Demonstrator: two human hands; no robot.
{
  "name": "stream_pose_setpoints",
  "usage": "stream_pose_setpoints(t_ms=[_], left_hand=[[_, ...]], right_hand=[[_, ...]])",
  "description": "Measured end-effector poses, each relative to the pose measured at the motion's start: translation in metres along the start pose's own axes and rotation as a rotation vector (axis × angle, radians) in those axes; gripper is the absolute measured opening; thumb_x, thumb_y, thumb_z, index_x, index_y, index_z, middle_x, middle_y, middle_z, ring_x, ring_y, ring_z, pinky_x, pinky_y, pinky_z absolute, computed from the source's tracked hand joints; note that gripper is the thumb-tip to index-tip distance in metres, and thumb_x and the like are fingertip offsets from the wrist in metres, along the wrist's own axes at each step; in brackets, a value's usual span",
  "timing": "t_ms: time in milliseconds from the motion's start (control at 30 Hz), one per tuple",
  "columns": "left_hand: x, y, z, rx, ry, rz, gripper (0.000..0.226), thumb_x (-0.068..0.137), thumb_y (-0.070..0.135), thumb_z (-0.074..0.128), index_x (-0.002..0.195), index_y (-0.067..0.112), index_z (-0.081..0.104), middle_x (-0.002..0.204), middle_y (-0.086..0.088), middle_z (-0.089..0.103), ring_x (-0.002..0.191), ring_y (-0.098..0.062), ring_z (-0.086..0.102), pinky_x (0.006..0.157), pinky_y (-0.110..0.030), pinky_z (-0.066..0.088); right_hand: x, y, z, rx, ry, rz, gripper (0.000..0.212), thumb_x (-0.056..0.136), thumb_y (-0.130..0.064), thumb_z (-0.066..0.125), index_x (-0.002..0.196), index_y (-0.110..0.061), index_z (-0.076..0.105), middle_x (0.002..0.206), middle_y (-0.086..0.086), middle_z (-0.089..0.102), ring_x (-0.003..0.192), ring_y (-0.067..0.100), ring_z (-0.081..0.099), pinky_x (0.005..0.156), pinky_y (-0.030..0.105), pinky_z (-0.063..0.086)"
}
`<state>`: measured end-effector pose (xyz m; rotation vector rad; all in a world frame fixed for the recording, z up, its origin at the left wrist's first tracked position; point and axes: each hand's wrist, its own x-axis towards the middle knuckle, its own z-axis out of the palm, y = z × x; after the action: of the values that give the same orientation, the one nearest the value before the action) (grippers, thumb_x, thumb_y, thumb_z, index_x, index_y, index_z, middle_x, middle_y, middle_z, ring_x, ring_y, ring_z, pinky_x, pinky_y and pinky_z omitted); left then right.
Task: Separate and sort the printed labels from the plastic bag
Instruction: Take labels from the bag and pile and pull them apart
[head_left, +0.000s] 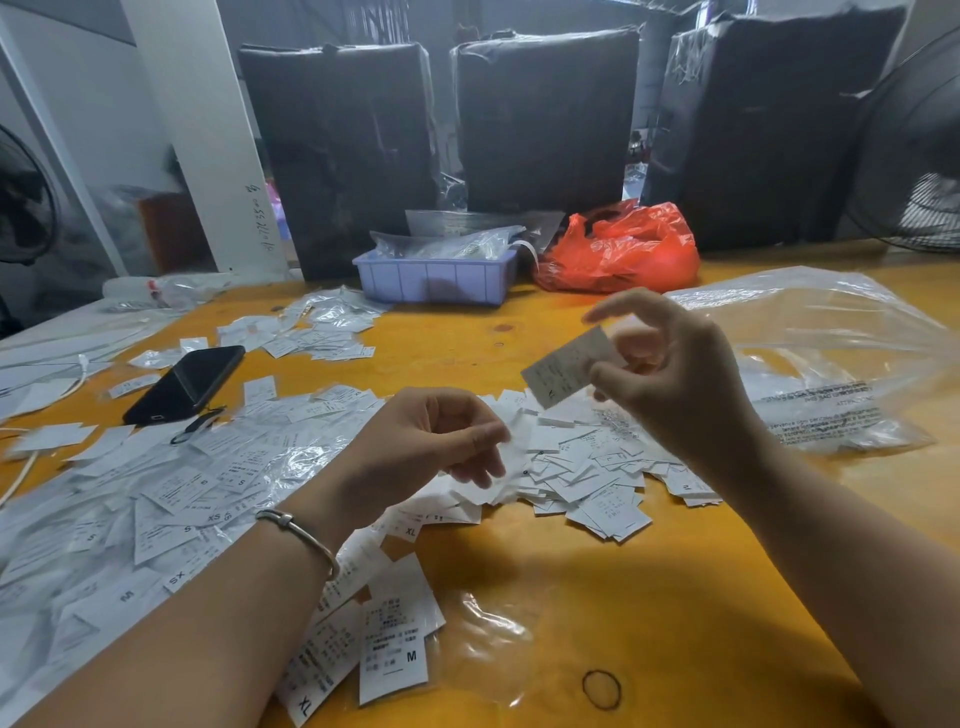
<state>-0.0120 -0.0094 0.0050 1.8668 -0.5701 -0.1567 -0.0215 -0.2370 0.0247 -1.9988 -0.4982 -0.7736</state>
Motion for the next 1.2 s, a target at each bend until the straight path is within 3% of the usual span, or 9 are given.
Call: stream_pose_setpoints(t_ms=[67, 133, 233, 400, 500, 700, 900, 1100, 1200], left_hand=[[0.0, 0.001, 0.0, -0.025, 0.033, 0.02, 0.028, 0.084, 0.029, 0.066, 0.088, 0.001, 0.071, 0.079, -0.011, 0.074, 0.069, -0.019, 0.069, 0.063, -0.023, 0.055], [-0.001, 0.001, 0.0, -0.028, 0.053, 0.032, 0.03, 0.08, 0.034, 0.066, 0.087, 0.005, 0.073, 0.082, -0.01, 0.075, 0.071, -0.018, 0.069, 0.065, -0.023, 0.054], [0.0, 0.0, 0.001, 0.005, 0.066, 0.049, 0.025, 0.079, 0.035, 0.067, 0.087, 0.013, 0.077, 0.083, -0.008, 0.075, 0.073, -0.018, 0.068, 0.066, -0.023, 0.053], [0.0, -0.001, 0.0, -0.01, 0.136, 0.088, 0.023, 0.071, 0.032, 0.075, 0.084, 0.013, 0.078, 0.08, -0.009, 0.075, 0.07, -0.018, 0.067, 0.064, -0.022, 0.054], [0.0, -0.001, 0.001, -0.018, 0.155, 0.102, 0.024, 0.069, 0.03, 0.076, 0.083, 0.01, 0.078, 0.078, -0.008, 0.075, 0.067, -0.017, 0.066, 0.064, -0.022, 0.055], [0.001, -0.001, 0.002, -0.006, 0.168, 0.114, 0.027, 0.068, 0.031, 0.076, 0.085, 0.011, 0.079, 0.081, -0.007, 0.076, 0.069, -0.022, 0.066, 0.068, -0.029, 0.057], [0.001, 0.0, 0.003, -0.005, 0.166, 0.123, 0.025, 0.069, 0.028, 0.076, 0.086, 0.009, 0.079, 0.08, -0.007, 0.075, 0.068, -0.018, 0.065, 0.065, -0.022, 0.056], [-0.001, 0.001, 0.002, -0.012, 0.199, 0.144, 0.019, 0.066, 0.03, 0.077, 0.076, 0.014, 0.078, 0.078, -0.005, 0.074, 0.079, -0.027, 0.067, 0.073, -0.03, 0.06], [-0.001, 0.001, 0.001, 0.033, 0.23, 0.19, 0.023, 0.068, 0.028, 0.079, 0.079, 0.009, 0.077, 0.08, -0.006, 0.075, 0.079, -0.024, 0.07, 0.075, -0.031, 0.059]], right_hand=[[0.002, 0.001, -0.003, 0.008, -0.007, 0.012, 0.046, 0.081, 0.002, 0.063, 0.121, -0.022, 0.063, 0.084, 0.003, 0.073, 0.059, 0.012, 0.068, 0.051, 0.023, 0.056], [0.0, 0.002, 0.0, 0.018, -0.095, 0.031, 0.039, 0.082, 0.006, 0.059, 0.108, -0.021, 0.07, 0.084, 0.007, 0.073, 0.054, 0.012, 0.065, 0.047, 0.018, 0.05], [-0.005, 0.001, 0.012, 0.049, -0.189, 0.085, 0.029, 0.084, 0.007, 0.057, 0.093, -0.013, 0.075, 0.084, 0.011, 0.073, 0.056, 0.015, 0.063, 0.049, 0.021, 0.049], [-0.001, -0.01, 0.002, 0.21, 0.045, 0.019, 0.044, 0.087, 0.006, 0.059, 0.126, -0.014, 0.059, 0.086, 0.001, 0.07, 0.059, 0.006, 0.065, 0.051, 0.01, 0.047], [-0.002, -0.02, -0.001, 0.248, 0.07, -0.075, 0.044, 0.086, 0.0, 0.065, 0.128, -0.01, 0.055, 0.091, -0.001, 0.071, 0.063, 0.004, 0.069, 0.054, 0.011, 0.051], [-0.008, -0.026, 0.006, 0.003, 0.021, -0.187, 0.045, 0.081, -0.004, 0.071, 0.124, -0.013, 0.06, 0.087, 0.003, 0.074, 0.067, 0.008, 0.07, 0.057, 0.02, 0.056], [-0.009, -0.024, 0.007, -0.097, 0.025, -0.253, 0.039, 0.081, -0.006, 0.072, 0.118, -0.015, 0.064, 0.084, 0.001, 0.075, 0.064, 0.008, 0.069, 0.055, 0.018, 0.055], [-0.009, -0.022, 0.007, -0.134, 0.032, -0.258, 0.039, 0.082, -0.009, 0.07, 0.12, -0.018, 0.064, 0.087, 0.003, 0.075, 0.062, 0.007, 0.067, 0.055, 0.025, 0.057], [-0.007, -0.02, 0.006, -0.141, 0.124, -0.296, 0.041, 0.085, -0.007, 0.063, 0.123, -0.022, 0.059, 0.086, 0.006, 0.074, 0.059, 0.017, 0.068, 0.05, 0.031, 0.056]])
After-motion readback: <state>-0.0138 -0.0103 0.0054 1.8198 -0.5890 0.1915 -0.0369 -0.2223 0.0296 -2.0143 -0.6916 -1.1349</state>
